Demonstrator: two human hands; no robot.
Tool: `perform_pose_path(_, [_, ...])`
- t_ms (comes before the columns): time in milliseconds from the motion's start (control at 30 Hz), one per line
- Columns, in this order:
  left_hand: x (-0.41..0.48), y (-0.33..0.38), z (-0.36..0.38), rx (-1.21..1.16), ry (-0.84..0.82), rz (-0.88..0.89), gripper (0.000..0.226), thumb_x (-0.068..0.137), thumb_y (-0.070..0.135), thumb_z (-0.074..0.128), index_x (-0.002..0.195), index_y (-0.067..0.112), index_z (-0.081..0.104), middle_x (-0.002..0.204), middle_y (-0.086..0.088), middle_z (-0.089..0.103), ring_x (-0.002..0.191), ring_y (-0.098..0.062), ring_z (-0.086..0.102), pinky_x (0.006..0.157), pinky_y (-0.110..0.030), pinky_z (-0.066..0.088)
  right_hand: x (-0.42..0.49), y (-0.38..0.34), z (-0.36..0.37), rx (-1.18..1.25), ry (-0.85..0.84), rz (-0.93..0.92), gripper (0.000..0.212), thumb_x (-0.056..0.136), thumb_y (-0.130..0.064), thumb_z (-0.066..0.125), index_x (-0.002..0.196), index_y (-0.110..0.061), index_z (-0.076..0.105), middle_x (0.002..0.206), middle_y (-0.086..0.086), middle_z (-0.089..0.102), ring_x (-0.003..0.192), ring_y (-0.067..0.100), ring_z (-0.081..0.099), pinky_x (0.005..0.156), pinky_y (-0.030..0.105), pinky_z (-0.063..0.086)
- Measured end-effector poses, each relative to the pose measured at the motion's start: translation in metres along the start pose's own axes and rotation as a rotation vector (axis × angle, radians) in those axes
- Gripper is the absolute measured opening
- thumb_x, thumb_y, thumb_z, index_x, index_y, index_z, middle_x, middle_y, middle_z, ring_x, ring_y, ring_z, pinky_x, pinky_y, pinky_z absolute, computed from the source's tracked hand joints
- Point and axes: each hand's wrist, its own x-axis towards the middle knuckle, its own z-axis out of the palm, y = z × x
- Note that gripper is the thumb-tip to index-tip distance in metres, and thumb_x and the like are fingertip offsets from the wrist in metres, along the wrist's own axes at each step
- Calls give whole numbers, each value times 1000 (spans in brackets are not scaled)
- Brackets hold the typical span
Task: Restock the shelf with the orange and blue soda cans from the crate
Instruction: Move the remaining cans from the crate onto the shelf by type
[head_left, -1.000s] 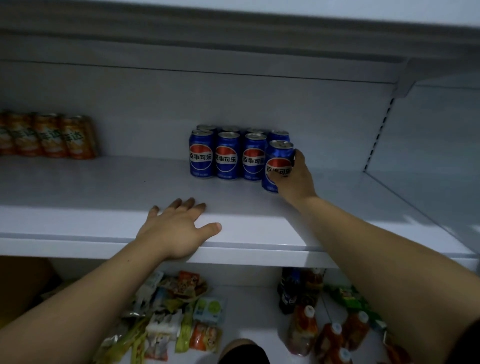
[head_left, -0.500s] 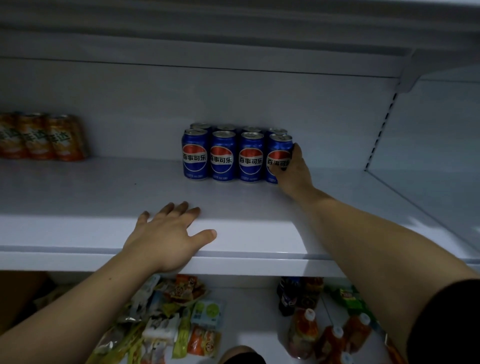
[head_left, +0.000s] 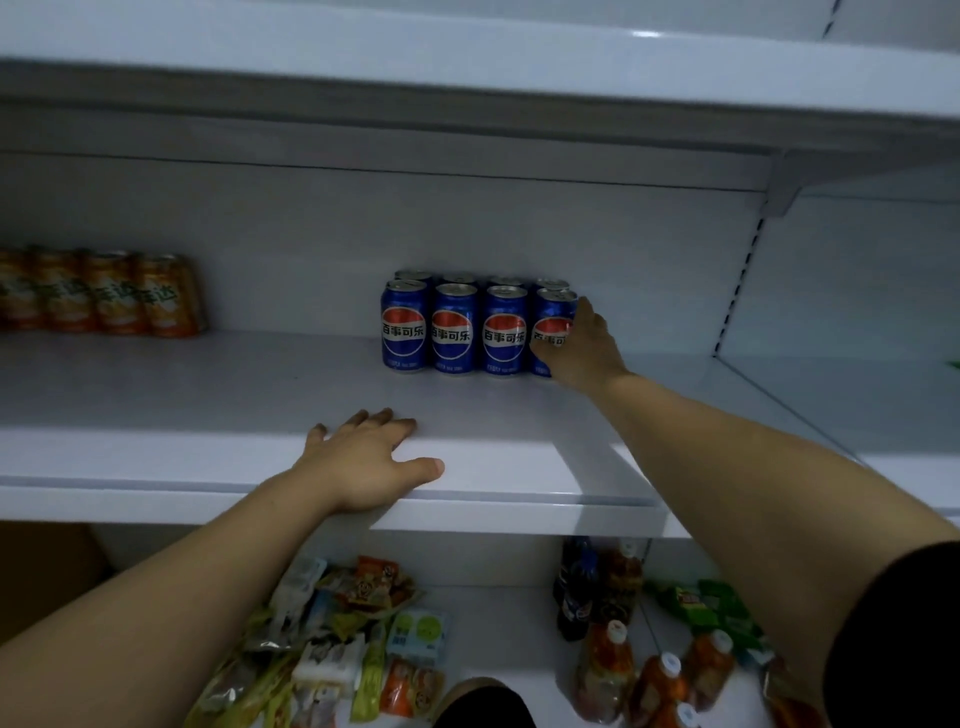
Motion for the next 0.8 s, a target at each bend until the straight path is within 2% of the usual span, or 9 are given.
perform_pose_path(100, [-8, -6, -11, -145, -10, 10, 85, 80, 71, 42, 150, 29, 19, 158, 2, 20, 143, -20, 23, 116, -49, 20, -14, -20, -5, -91, -85, -29, 89, 70, -57, 65, 145, -21, 32, 138, 6, 50, 122, 31, 52, 100, 45, 47])
perform_pose_path(200, [-26, -16, -18, -140, 53, 16, 81, 84, 65, 48, 150, 25, 22, 158, 1, 22, 143, -20, 23, 115, -44, 24, -40, -49, -7, -212, -210, -79, 64, 83, -51, 64, 135, -19, 45, 131, 0, 56, 110, 25, 57, 88, 34, 49])
perform_pose_path(267, [-46, -26, -23, -131, 94, 9, 78, 86, 61, 50, 150, 25, 23, 158, 1, 21, 144, -20, 21, 116, -42, 23, -59, -72, -3, -274, -258, -122, 57, 86, -48, 62, 130, -16, 46, 124, -1, 56, 103, 24, 57, 80, 32, 46])
perform_pose_path(367, [-80, -47, -31, -203, 123, -42, 80, 84, 59, 56, 149, 24, 26, 157, 0, 24, 140, -18, 31, 114, -37, 28, -85, -106, 14, -234, -332, -206, 55, 87, -46, 63, 130, -16, 48, 123, 5, 58, 101, 25, 57, 86, 36, 48])
perform_pose_path(433, [-107, -64, -36, -226, 146, -94, 80, 83, 59, 57, 149, 25, 26, 157, 1, 24, 139, -19, 32, 113, -38, 29, -104, -132, 27, -261, -375, -266, 65, 89, -49, 59, 140, -13, 40, 131, 10, 54, 110, 28, 55, 90, 36, 48])
perform_pose_path(500, [-135, -83, -39, -218, 173, -164, 81, 83, 60, 57, 149, 26, 25, 158, 2, 21, 143, -19, 24, 116, -38, 24, -128, -161, 40, -290, -420, -330, 76, 92, -50, 55, 151, -12, 25, 149, 13, 38, 128, 33, 45, 98, 36, 42])
perform_pose_path(567, [-166, -106, -40, -215, 185, -253, 82, 83, 61, 57, 150, 26, 24, 159, 1, 18, 146, -19, 16, 118, -39, 19, -150, -190, 59, -292, -475, -416, 80, 94, -51, 53, 154, -12, 18, 157, 13, 26, 137, 33, 36, 104, 37, 37])
perform_pose_path(800, [-296, -174, -29, -292, 257, -603, 81, 84, 57, 58, 150, 24, 24, 159, -3, 16, 146, -24, 14, 118, -37, 19, -246, -284, 136, -264, -689, -745, 79, 94, -51, 53, 153, -11, 19, 159, 9, 23, 142, 29, 30, 110, 37, 31])
